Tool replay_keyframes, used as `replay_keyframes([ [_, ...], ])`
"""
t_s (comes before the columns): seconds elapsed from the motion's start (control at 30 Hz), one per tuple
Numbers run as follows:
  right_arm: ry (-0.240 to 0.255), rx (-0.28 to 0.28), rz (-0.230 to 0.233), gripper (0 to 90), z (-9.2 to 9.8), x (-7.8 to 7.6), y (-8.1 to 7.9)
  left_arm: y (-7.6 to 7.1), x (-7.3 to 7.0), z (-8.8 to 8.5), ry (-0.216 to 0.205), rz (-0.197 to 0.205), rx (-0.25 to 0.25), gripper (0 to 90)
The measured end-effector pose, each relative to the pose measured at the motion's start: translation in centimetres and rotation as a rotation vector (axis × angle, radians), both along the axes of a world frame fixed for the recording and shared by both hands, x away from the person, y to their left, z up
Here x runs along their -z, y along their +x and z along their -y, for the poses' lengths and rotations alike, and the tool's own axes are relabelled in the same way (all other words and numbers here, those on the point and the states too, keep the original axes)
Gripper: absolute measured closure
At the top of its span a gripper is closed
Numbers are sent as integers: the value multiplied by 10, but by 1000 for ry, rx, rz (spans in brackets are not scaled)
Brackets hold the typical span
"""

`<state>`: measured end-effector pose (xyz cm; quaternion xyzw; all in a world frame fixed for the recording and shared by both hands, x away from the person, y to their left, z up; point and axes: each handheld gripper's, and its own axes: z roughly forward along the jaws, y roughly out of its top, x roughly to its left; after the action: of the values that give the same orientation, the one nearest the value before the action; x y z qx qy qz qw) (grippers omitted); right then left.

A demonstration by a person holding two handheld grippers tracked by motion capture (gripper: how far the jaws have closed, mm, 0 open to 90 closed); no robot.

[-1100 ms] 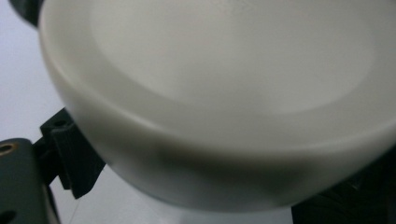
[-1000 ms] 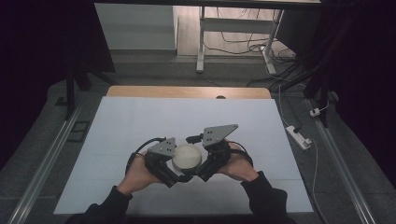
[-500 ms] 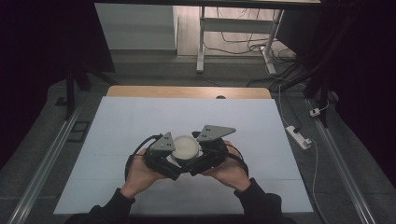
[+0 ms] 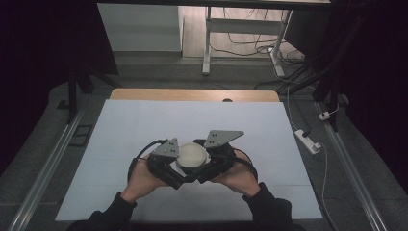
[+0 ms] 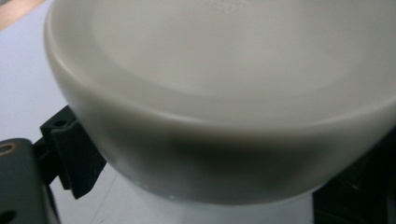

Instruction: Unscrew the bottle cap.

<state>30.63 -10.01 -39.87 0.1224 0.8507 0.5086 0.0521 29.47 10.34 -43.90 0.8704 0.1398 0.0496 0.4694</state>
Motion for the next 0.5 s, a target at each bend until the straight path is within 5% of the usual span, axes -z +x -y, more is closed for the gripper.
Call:
replay_keyframes([
  [0.37,13,-293,-11,67,11,0,1,-4,3,2,-12,-11,237,72],
  [0.5,-17,-282,28,63,10,-1,-2,-3,3,2,-9,-1,201,71],
])
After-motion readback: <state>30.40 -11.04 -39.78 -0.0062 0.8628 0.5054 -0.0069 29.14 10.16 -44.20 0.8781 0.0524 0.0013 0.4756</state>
